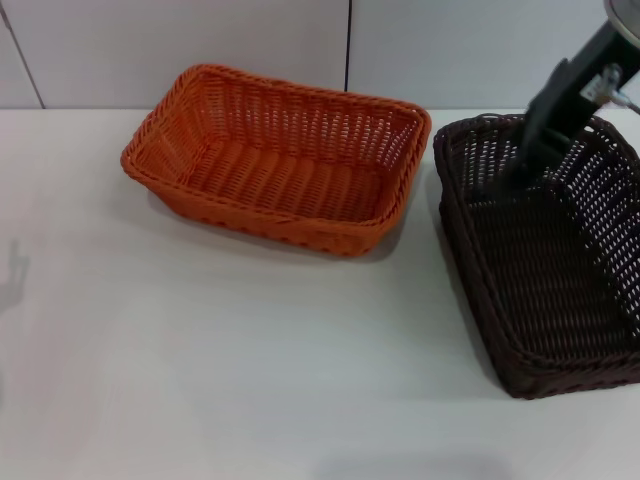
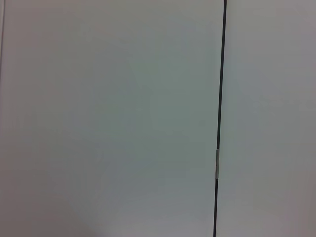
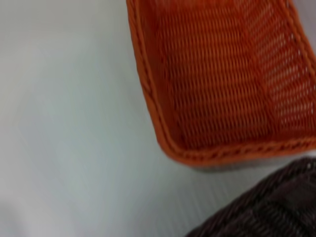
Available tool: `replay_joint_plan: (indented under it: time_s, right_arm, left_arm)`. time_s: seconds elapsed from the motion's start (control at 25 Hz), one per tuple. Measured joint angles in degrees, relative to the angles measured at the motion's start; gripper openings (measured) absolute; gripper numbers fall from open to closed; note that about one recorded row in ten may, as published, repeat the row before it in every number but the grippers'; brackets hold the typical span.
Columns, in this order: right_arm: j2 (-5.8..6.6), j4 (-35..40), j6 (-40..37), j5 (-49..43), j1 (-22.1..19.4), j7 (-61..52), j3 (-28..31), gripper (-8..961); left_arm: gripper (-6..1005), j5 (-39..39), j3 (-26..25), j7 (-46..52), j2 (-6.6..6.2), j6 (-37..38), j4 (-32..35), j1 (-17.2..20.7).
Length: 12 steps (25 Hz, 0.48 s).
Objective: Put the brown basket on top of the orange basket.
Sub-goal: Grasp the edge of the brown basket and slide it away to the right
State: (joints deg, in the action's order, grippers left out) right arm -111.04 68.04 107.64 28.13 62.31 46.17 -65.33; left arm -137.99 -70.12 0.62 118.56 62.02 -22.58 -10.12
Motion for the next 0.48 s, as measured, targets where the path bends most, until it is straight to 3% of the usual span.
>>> replay_joint_plan:
  time_s: [0.24, 0.36, 0.48]
  right_arm:
    - [-1.85, 4.54, 0.03, 1.74, -4.06, -0.02, -3.82, 760]
    - [-4.30, 12.34, 0.01, 3.56, -10.00, -0.53, -11.67, 760]
    - [-5.28, 13.65, -0.04, 3.57, -11.40, -0.58, -13.59, 758]
  left_arm:
    - [770, 0.01, -0.64, -0.01, 0.00, -0.07, 0.02, -0.30]
    - [770, 0.00, -1.21, -0.01, 0.07, -1.58, 0.30, -1.14]
    - [770, 0.00, -1.22, -0.01, 0.08, -2.52, 0.31, -1.49]
